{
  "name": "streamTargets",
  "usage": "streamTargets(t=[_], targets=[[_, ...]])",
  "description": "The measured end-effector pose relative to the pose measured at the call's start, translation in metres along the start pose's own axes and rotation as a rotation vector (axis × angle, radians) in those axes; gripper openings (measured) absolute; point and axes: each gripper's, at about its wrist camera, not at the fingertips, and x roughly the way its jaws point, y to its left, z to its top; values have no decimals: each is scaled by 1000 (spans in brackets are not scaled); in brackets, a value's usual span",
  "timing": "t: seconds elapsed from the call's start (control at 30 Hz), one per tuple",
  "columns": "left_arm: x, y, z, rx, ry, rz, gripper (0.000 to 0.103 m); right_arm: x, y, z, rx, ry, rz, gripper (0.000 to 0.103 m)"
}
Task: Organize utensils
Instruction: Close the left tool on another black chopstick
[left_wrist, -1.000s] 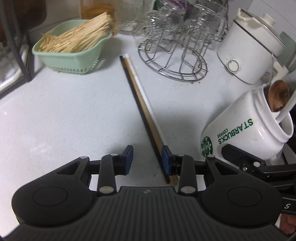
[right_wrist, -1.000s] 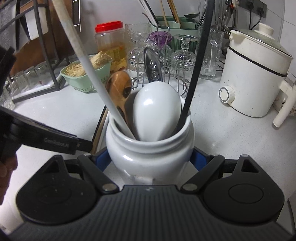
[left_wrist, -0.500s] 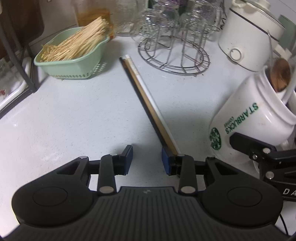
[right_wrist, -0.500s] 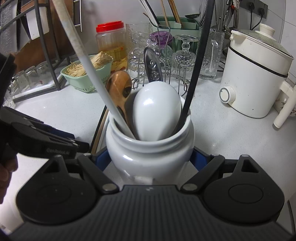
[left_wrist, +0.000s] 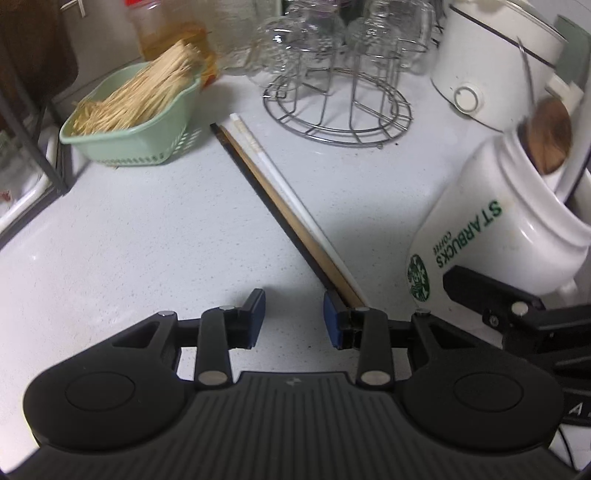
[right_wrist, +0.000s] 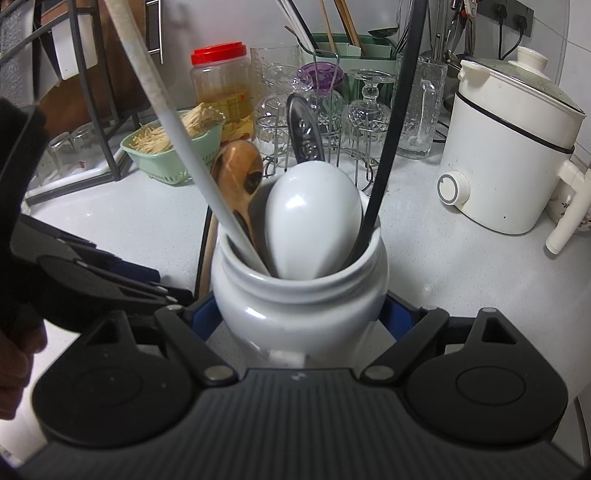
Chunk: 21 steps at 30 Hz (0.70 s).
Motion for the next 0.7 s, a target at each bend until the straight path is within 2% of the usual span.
streamTargets(t=[0.37,0.57,0.7], targets=[[3,12,7,-150,-8,-67,40,0,-1,-1,6,-5,1,91],[7,5,12,-107,-2,-30,40,0,-1,-1,6,-7,5,91],[7,0,10,-51,4,23,40,-1,-2,-1,2,-6,10,91]])
